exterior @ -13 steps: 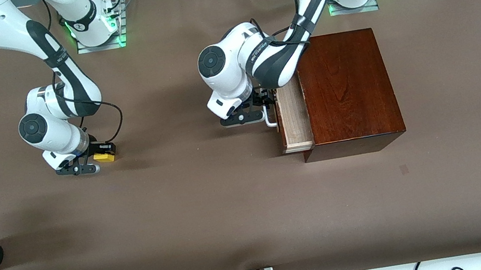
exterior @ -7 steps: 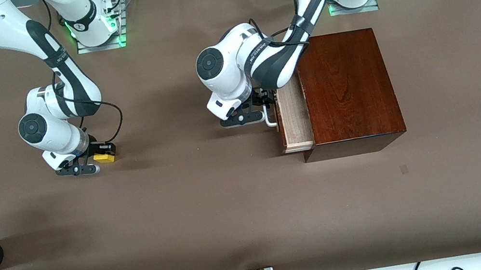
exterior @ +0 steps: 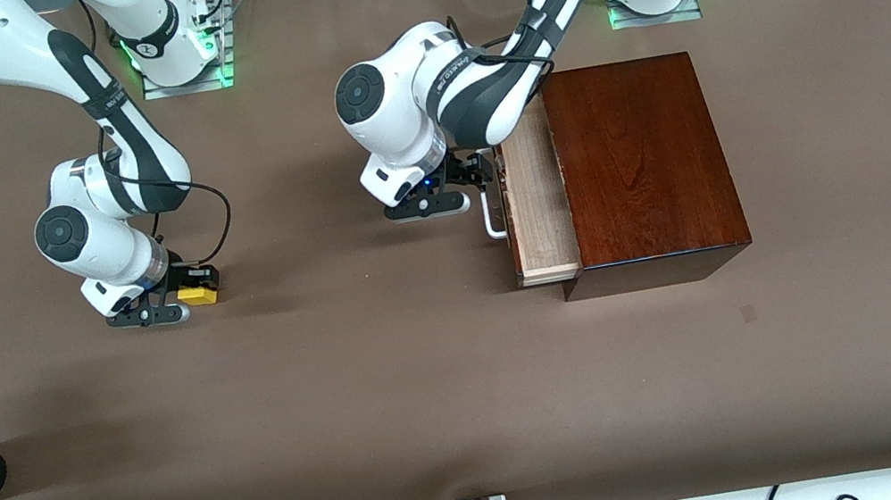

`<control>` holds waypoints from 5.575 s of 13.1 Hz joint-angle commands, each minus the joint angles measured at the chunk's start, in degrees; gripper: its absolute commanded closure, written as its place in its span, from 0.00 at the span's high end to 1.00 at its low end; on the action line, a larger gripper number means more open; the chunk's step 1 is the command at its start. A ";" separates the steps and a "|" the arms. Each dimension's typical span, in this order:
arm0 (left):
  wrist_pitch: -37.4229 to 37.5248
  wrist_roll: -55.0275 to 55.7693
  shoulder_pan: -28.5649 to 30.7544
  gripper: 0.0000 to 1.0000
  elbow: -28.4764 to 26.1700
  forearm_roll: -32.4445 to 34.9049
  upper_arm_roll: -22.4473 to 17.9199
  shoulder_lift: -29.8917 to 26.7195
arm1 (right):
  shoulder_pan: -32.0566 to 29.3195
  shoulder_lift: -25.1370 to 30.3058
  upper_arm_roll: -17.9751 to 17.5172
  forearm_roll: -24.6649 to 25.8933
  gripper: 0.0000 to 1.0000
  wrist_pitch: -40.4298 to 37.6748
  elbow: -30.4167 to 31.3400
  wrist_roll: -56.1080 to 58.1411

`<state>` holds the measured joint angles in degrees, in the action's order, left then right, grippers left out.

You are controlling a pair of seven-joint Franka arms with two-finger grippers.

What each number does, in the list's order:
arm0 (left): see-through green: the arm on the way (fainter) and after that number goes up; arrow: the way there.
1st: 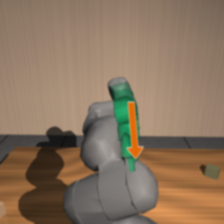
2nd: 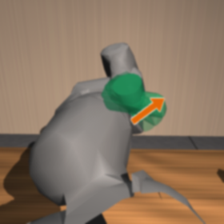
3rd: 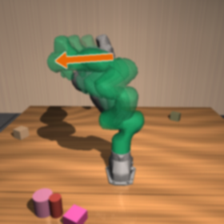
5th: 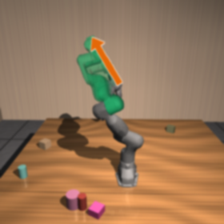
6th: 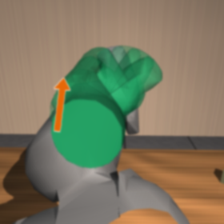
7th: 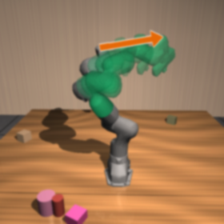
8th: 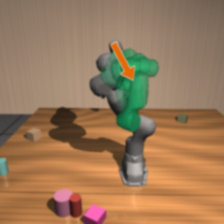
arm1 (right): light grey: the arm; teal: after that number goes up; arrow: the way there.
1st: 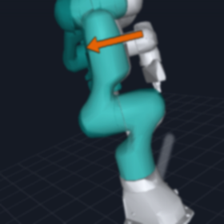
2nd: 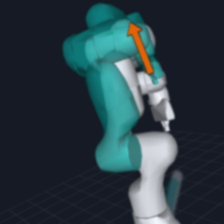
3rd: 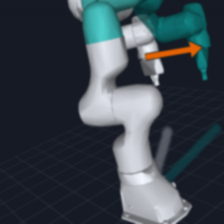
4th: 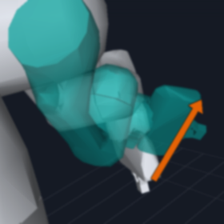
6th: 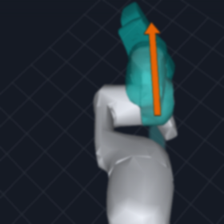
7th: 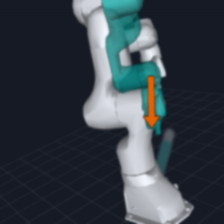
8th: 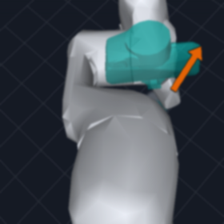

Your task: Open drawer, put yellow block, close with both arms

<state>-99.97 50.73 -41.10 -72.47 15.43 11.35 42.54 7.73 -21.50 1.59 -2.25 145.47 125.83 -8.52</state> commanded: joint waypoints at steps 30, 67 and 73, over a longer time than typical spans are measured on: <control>8.11 -44.42 43.56 1.00 -22.02 -10.07 -0.10 -40.78 | 31.26 -7.66 -19.96 15.94 0.18 -40.78 -52.84 5.71; 12.00 -42.20 44.00 1.00 -21.58 -12.80 1.74 -43.15 | 43.25 -33.52 -16.35 22.90 0.48 -34.20 -70.45 30.67; 11.82 -41.85 43.91 1.00 -21.40 -12.71 2.53 -42.98 | 43.33 -32.73 -16.53 22.29 1.00 -35.51 -70.89 29.36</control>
<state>-88.16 8.37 2.72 -94.55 3.19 13.70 -0.57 50.24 -54.15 -15.53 19.90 112.07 56.95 21.33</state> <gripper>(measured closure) 0.000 0.115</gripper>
